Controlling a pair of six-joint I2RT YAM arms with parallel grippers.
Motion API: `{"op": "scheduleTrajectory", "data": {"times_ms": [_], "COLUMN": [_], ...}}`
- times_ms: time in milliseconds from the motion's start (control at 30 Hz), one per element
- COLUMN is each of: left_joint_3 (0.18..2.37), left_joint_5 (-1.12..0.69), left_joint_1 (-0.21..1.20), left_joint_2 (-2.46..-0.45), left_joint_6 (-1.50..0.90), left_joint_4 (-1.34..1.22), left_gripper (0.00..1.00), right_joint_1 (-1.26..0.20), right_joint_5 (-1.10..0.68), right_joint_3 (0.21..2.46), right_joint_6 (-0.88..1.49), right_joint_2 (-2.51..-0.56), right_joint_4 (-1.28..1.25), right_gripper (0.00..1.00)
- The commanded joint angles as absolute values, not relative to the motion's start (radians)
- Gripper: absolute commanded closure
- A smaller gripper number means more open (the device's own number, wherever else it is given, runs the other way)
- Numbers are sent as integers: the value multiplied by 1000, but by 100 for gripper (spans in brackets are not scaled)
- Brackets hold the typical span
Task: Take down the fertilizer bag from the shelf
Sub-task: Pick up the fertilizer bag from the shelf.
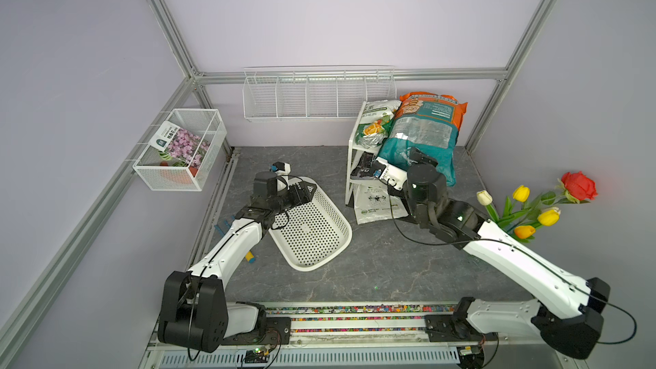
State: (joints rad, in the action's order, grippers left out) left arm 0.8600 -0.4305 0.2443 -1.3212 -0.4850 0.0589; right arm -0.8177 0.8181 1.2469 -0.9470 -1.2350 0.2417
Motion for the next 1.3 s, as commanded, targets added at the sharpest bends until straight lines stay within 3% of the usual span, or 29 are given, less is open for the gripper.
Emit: {"op": "scheduleTrajectory", "data": {"times_ms": [0, 233, 467, 533, 1267], "left_joint_3": [878, 868, 851, 849, 859], "left_joint_5": [-430, -425, -415, -414, -418], "left_joint_1": [243, 242, 243, 242, 243], "left_joint_2": [-1331, -1317, -1301, -1299, -1299], "left_joint_6": [-468, -468, -471, -469, -474], "left_joint_4": [61, 69, 64, 64, 65], "left_gripper": [15, 15, 15, 15, 15], "right_joint_1": [-798, -769, -772, -773, -767], "right_joint_5": [877, 853, 807, 785, 801], "right_joint_3": [1173, 1163, 1241, 1258, 1618], "right_joint_6": [-1047, -1164, -1073, -1021, -744], "right_joint_2": [-1253, -1261, -1242, -1224, -1176], "right_joint_4": [68, -151, -23, 32, 240], "right_gripper": [7, 22, 86, 100, 100]}}
